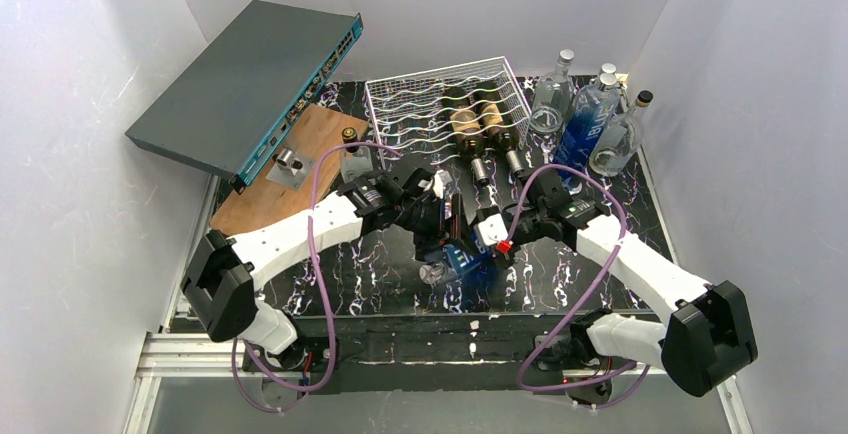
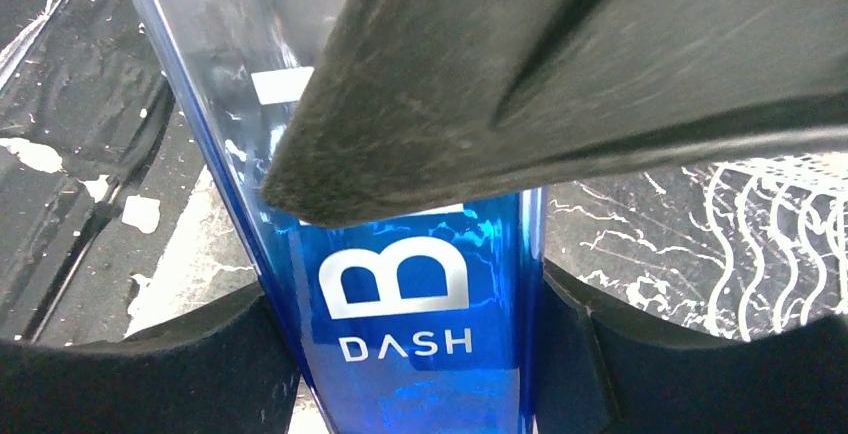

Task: Take the wine bottle off the wine rack
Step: Place the wine bottle at the center of the board.

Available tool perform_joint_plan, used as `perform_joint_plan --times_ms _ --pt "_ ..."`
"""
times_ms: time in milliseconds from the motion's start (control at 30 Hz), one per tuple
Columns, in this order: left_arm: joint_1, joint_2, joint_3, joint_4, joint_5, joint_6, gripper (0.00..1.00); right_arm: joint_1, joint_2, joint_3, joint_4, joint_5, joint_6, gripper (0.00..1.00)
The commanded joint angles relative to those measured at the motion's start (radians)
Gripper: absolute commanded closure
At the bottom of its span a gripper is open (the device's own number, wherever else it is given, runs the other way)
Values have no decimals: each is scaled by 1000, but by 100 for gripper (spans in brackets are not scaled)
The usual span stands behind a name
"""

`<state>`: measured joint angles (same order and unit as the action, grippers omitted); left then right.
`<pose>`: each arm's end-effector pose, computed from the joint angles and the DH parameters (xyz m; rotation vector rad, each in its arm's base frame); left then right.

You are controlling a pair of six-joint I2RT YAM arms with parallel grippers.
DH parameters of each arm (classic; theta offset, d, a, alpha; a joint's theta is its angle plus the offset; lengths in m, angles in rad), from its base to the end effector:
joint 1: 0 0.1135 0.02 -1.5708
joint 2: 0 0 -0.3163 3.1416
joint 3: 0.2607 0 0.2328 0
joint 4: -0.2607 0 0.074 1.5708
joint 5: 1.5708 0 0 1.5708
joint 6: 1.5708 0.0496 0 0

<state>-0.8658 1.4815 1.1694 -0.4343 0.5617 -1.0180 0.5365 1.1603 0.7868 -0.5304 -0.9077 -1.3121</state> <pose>0.1804 -0.2528 0.3378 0.1358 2.7475 -1.4282 0.1431 0.1306 0.2952 -1.9079 0.9911 0.6797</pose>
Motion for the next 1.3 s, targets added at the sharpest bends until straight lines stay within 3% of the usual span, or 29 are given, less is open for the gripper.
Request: perform_joint_plan --times_ms 0,167,533,900,1033,1267 --pt "19 -105 10 159 3 -1 30 -9 -31 -4 31 -71 91 93" --pt "29 -133 -7 189 0 33 16 -19 -41 -7 32 -85 104 96" --pt "33 -312 -84 288 -159 203 2 -65 -78 -33 40 -149 139 98" --pt "37 -463 -173 397 -253 314 2 -119 -110 -59 68 -210 192 99" --pt "37 -538 -244 521 -229 412 2 -152 -121 -71 118 -249 277 99" --pt "36 -637 -319 596 -154 676 2 -199 -127 -81 177 -299 396 99"
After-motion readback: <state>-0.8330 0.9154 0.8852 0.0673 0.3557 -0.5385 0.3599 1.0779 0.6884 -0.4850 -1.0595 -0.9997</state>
